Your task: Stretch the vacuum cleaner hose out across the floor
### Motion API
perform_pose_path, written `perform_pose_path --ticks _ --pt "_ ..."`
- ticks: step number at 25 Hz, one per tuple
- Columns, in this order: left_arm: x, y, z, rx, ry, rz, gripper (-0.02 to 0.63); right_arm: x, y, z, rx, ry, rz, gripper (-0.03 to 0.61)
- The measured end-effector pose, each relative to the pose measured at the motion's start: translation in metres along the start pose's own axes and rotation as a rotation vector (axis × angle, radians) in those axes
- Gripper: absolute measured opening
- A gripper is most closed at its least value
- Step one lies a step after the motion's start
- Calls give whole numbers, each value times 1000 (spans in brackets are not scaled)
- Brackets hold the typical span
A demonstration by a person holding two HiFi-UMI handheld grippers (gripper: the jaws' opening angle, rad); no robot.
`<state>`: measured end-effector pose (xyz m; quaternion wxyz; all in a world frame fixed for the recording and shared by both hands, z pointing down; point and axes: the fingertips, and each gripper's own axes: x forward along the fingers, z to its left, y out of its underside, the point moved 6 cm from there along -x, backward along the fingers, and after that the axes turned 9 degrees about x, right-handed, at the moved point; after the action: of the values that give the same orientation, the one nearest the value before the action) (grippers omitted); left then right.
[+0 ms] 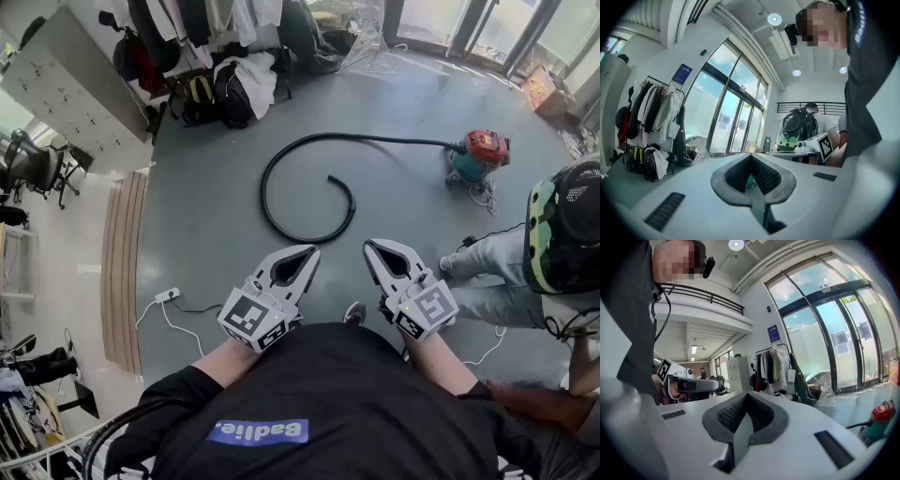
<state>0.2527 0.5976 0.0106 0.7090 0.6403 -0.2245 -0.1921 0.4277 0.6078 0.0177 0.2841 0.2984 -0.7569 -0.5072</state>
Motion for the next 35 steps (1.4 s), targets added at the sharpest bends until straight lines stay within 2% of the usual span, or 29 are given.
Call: perform_pose_path --ticks 13,18,24,35 --pt "11 4 0 -6 3 19 9 1 2 -9 3 -1 10 3" --pt "25 3 -4 -5 2 27 8 -6 -3 -21 25 -29 -32 3" --pt "47 2 -12 17 -5 43 9 -16 -4 -42 30 -54 -34 3" --pt "92 5 -21 45 -98 58 9 -29 -4 -97 18 -136 -16 3"
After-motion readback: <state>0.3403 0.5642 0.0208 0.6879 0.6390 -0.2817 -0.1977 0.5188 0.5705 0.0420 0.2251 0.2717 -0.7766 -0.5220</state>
